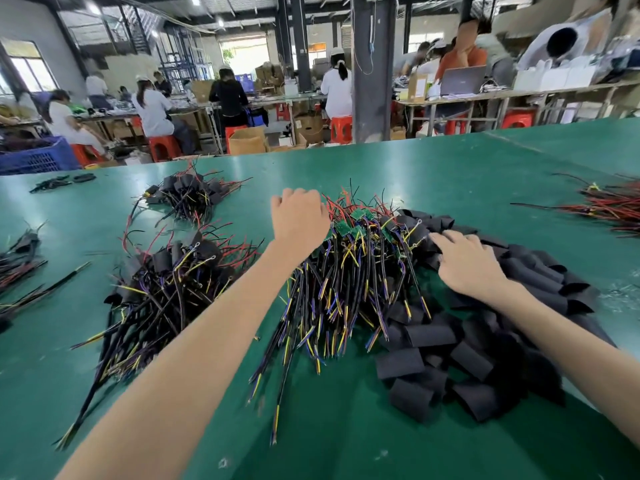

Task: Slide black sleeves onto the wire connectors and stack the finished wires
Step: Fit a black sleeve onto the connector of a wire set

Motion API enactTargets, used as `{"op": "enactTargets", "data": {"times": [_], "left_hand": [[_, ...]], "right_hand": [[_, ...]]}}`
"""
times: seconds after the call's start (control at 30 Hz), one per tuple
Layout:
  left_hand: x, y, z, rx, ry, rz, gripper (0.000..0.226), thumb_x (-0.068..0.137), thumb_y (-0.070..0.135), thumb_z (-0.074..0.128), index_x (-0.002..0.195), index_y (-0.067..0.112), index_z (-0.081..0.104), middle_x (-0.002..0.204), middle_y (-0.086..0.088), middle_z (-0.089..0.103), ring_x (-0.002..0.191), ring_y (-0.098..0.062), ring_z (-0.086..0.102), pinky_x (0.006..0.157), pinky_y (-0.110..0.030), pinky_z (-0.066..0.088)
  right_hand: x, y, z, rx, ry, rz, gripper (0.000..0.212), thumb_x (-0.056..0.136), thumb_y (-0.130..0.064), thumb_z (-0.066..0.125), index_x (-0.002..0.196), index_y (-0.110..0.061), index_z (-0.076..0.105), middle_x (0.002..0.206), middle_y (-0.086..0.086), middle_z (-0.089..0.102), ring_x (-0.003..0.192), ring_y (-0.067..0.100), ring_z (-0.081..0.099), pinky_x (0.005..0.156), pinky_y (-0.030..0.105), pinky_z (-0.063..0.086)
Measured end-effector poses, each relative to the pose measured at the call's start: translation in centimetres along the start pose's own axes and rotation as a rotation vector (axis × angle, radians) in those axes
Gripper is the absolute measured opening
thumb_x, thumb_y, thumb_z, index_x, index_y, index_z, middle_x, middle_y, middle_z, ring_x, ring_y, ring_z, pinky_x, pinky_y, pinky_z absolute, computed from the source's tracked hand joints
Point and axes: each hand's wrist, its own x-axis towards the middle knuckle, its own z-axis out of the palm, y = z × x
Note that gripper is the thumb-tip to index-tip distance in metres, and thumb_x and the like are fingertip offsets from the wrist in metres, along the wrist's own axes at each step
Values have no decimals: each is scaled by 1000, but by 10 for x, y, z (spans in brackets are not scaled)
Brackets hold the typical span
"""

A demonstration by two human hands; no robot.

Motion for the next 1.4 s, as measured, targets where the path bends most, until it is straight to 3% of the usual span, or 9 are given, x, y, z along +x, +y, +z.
{"op": "enactTargets", "data": {"times": [0.17,0.47,0.6,0.7,0.83,0.93,1.03,1.13,1.4], "left_hand": [[29,2,19,20,-302,-118,19,84,30,47,82,12,55,96,-8,60,104,-29,51,92,-41,29],[34,3,17,-82,-281,-179,23,77,24,54,59,14,43,61,2,47,65,-20,48,96,-49,24],[33,1,14,-215,-276,-252,16,77,28,63,77,12,62,76,0,62,82,-22,59,97,-47,23],[28,4,8,-224,-359,-294,31,78,44,60,71,15,52,85,0,60,90,-23,57,98,-52,21],[29,11,0,-190,-411,-327,27,75,32,70,68,16,49,81,1,56,87,-24,51,101,-55,19],[33,10,-7,-366,-432,-334,29,70,22,76,70,12,49,76,-1,48,92,-28,53,94,-40,31],[32,14,-16,-334,-531,-270,27,77,24,71,87,10,50,86,-2,49,105,-31,52,108,-54,25],[25,20,-23,-106,-623,-210,24,84,32,60,72,16,47,73,4,49,95,-28,45,107,-66,7],[15,21,-6,-37,-360,-141,33,75,29,67,61,15,40,61,5,45,77,-24,49,105,-68,-1]], "right_hand": [[0,6,17,37,-17,-68,51,95,-29,45,144,-24,31,139,0,45,128,24,38,102,41,30],[-1,0,14,127,66,-66,40,89,-29,57,125,-15,48,116,9,58,113,31,48,94,40,33],[-5,-4,11,120,136,-23,39,89,-29,56,124,-13,50,107,15,57,107,35,47,88,43,35],[-8,-7,7,177,230,7,33,88,-25,57,118,-11,57,100,18,48,98,37,46,83,44,38],[-12,-10,2,332,310,-3,21,90,-21,57,103,-6,65,90,10,34,78,34,47,73,38,41],[-13,-8,3,377,305,3,17,90,-21,59,92,-4,60,93,7,31,65,32,46,66,31,36],[-13,-7,6,389,270,-23,19,89,-20,62,92,-2,57,98,8,33,72,36,53,70,36,42],[-12,-6,7,401,242,-76,23,88,-21,65,94,0,58,104,13,41,80,36,54,76,41,45],[-14,-4,5,411,64,-166,21,86,-17,66,100,-5,57,101,12,56,95,30,53,85,39,41]]}}
